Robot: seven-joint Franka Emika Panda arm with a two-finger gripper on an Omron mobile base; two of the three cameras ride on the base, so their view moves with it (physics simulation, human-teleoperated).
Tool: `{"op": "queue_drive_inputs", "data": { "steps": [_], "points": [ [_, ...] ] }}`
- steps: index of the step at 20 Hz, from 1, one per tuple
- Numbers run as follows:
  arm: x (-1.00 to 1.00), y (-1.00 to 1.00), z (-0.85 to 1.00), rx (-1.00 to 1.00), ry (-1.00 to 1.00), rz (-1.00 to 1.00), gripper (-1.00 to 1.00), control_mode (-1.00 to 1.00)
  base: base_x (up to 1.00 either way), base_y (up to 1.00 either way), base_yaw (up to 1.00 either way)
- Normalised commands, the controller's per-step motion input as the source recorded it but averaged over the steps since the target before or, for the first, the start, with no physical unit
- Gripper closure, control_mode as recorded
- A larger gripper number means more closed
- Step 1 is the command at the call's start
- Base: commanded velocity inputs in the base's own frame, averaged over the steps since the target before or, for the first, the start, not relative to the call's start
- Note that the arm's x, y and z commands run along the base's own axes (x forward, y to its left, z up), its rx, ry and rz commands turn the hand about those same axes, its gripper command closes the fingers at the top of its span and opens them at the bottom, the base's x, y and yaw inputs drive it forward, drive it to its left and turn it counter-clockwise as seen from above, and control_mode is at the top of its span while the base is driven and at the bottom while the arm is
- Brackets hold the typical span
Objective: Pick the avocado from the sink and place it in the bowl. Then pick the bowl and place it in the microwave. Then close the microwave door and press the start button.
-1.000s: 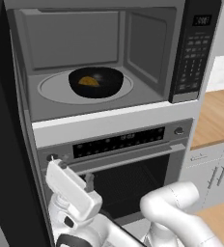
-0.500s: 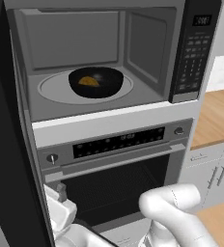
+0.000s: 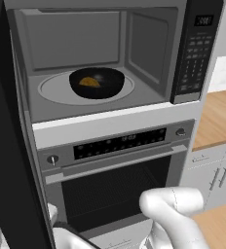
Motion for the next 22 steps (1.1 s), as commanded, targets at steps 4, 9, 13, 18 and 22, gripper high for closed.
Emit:
{"op": "queue_drive_inputs", "data": {
  "steps": [4,9,13,18,22],
  "points": [
    [-0.01,0.14,0.13,0.03,-0.18,0.16,-1.0,-1.0,0.0,0.0,0.0],
    [-0.11,0.0,0.42,0.17,-0.22,0.17,-1.0,-1.0,0.0,0.0,0.0],
    [-0.28,0.0,0.47,0.24,-0.19,0.15,-1.0,-1.0,0.0,0.0,0.0],
    [-0.55,-0.15,0.24,0.3,-0.22,0.11,-1.0,-1.0,0.0,0.0,0.0],
    [-0.61,-0.65,0.34,0.35,-0.2,0.09,-1.0,-1.0,0.0,0.0,0.0]
  ]
}}
